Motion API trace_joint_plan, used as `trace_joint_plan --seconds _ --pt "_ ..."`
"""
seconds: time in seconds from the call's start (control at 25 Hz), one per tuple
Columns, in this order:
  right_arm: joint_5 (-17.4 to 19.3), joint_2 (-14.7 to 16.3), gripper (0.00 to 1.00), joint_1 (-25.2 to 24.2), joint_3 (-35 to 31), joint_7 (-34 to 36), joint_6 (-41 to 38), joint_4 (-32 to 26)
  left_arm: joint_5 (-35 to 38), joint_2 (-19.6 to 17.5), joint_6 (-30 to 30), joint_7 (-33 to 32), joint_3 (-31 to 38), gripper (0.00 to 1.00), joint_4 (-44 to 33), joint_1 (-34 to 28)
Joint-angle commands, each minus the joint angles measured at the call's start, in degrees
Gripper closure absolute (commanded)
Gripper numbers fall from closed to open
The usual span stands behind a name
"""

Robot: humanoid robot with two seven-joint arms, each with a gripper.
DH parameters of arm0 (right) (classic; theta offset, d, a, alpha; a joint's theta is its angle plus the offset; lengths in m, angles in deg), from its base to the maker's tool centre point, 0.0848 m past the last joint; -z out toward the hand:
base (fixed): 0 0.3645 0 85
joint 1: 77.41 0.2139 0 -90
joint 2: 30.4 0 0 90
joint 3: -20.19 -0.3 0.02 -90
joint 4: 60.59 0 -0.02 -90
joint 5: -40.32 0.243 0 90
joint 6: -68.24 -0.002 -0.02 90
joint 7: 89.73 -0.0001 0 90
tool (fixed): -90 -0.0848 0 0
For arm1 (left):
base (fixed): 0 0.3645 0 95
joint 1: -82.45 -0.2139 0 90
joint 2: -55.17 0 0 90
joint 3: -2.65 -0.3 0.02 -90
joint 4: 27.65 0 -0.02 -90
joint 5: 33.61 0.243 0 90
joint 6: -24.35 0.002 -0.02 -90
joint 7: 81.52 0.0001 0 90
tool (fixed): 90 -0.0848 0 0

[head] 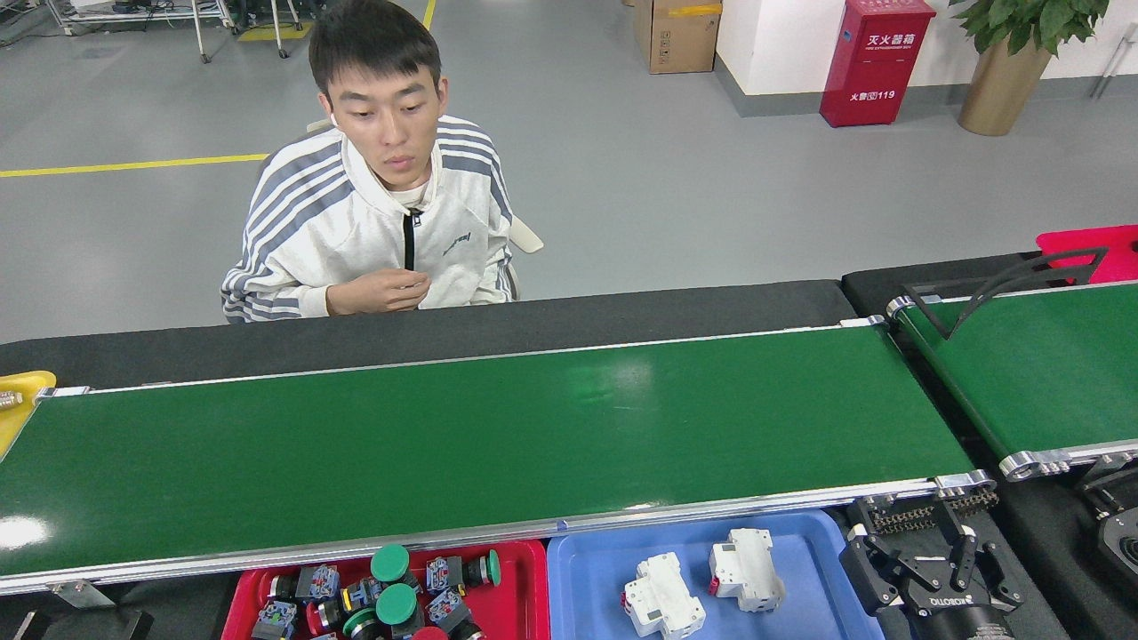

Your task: Pick switch part from conveyor to tray

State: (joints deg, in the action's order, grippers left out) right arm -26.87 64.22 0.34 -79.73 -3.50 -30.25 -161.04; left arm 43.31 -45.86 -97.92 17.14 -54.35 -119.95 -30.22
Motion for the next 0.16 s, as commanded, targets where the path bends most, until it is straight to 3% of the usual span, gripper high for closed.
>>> trace_joint_plan --seconds 0.0,0.12 --pt "0.0 0.2 0.0 0.3 -1.8 -0.1 0.8 -0.9 -0.3 -0.8 0.1 -0.9 0.3 0.0 -0.3 0.3" --pt "0.0 0.3 0.0 0.7 -2.2 0.0 2.0 -0.9 -0.4 -0.8 0.2 -1.5 0.6 0.0 -0.3 0.4"
